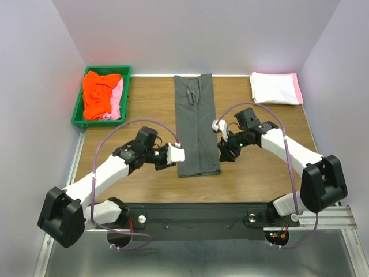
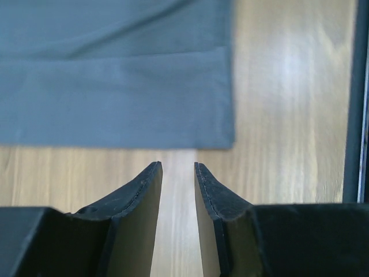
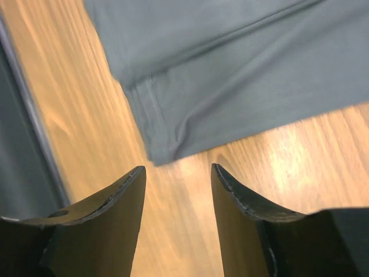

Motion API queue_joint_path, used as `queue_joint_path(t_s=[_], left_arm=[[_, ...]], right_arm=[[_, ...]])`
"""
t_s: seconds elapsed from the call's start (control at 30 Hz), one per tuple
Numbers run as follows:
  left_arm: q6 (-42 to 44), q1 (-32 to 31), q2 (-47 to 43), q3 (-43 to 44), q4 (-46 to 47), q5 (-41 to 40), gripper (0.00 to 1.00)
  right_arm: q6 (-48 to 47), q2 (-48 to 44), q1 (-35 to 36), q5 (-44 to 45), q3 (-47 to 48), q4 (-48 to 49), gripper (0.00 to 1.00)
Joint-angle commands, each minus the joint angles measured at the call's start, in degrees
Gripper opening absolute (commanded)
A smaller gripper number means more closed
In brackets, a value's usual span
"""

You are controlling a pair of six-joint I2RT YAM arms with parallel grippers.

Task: Fold and stack the t-shirts
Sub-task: Fold the tshirt

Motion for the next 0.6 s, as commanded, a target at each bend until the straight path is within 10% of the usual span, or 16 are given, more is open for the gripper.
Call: queue_joint_path(t_s=[0.0,0.57], left_arm=[[8.9,-5.3,-2.2,-4.3,7.2,-4.3,0.4],[10.4,-13.0,13.8,-3.3,12.8,-9.1,0.56]], right_arm=[[-14.6,-3.0,3.1,4.9,-7.2,7.1,0.57],[-20.5,-3.2,14.2,12.0,-18.3,22.2,0.6]])
